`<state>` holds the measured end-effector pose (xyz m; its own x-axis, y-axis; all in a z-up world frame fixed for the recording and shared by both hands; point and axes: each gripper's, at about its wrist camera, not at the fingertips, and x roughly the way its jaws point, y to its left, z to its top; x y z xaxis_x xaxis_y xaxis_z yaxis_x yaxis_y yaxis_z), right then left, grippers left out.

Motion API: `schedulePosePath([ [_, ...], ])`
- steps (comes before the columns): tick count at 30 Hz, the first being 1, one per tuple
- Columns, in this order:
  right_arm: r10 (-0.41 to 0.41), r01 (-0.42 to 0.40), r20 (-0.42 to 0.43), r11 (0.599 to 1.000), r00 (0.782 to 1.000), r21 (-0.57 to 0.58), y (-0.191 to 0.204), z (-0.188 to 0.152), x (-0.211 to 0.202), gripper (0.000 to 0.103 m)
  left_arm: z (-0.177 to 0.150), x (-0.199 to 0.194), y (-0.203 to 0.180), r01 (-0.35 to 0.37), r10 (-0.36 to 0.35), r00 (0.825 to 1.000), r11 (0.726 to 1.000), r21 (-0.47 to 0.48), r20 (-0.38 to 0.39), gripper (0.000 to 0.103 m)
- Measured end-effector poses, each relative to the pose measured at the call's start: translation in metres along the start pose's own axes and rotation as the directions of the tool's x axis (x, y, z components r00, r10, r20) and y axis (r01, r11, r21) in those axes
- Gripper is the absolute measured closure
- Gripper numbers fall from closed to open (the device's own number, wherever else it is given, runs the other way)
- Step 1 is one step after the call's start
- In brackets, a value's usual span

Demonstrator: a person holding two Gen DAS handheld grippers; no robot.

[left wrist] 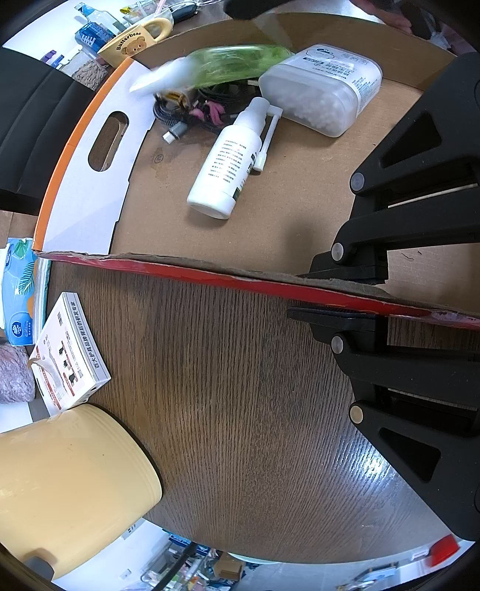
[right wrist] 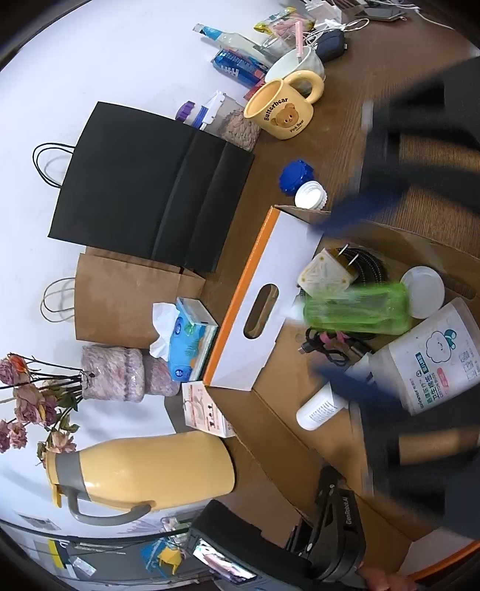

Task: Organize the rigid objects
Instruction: 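Carry the green spray bottle into the orange box and open the right gripper, then withdraw the right gripper from the box toward the blue bottle cap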

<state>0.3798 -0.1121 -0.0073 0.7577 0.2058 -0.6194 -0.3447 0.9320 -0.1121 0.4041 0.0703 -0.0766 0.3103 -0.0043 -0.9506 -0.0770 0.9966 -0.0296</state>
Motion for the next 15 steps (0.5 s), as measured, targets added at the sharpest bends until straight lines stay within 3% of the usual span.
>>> schedulePosePath([
  [15, -0.013, 0.013, -0.003, 1.000, 1.000, 0.006, -0.0015, 0.0007, 0.0015, 0.007, -0.0007, -0.0007, 0.0010, 0.001, -0.001, 1.000, 1.000, 0.000, 0.000, 0.099],
])
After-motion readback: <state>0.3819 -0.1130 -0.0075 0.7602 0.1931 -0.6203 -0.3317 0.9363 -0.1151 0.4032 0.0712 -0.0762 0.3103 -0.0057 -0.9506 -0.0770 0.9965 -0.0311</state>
